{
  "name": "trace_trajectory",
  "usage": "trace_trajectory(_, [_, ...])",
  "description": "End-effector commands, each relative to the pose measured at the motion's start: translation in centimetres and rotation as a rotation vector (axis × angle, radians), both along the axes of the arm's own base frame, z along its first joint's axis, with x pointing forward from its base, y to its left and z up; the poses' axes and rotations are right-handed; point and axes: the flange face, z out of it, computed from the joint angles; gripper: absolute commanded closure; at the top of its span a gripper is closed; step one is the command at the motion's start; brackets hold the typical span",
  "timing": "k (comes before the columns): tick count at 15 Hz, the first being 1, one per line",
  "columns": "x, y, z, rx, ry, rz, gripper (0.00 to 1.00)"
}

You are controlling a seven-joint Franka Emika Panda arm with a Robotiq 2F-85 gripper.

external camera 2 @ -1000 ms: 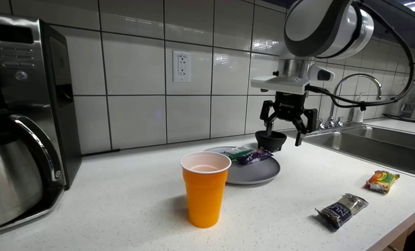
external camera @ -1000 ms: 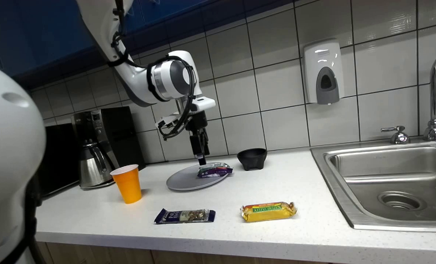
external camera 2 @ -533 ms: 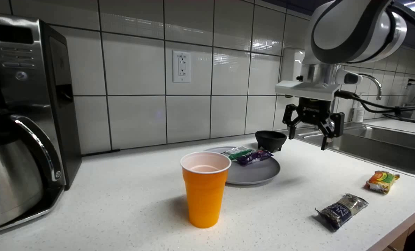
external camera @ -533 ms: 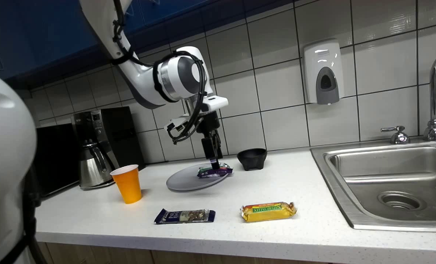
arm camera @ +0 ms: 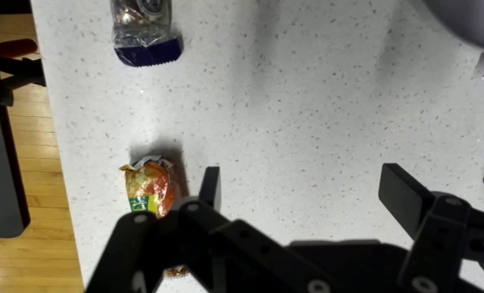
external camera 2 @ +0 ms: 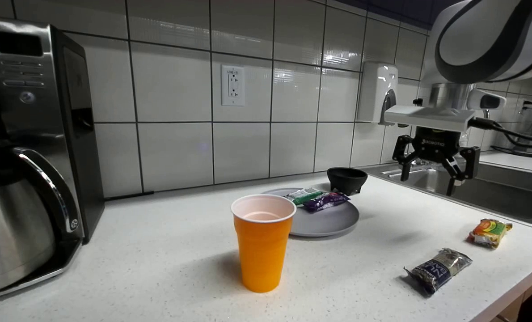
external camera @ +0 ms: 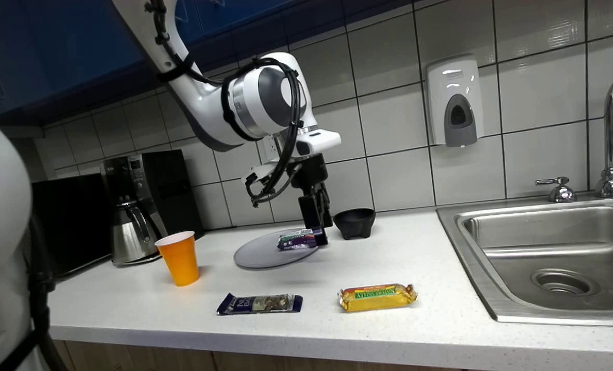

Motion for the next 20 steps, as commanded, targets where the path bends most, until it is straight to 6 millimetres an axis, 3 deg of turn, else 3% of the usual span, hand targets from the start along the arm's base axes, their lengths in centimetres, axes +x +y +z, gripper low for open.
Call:
trace_trajectory(1, [-2.6,-1.9,0.7,-0.017,-0.023,0.018,0.0])
trace_trajectory(12, [-6.3,-7.3,-1.8,-0.047,-0.001,-0.034,0.0])
trace_trajectory(20, [-7.7,-8.5,-3.8,-0.005,0.048,0.01,0.0])
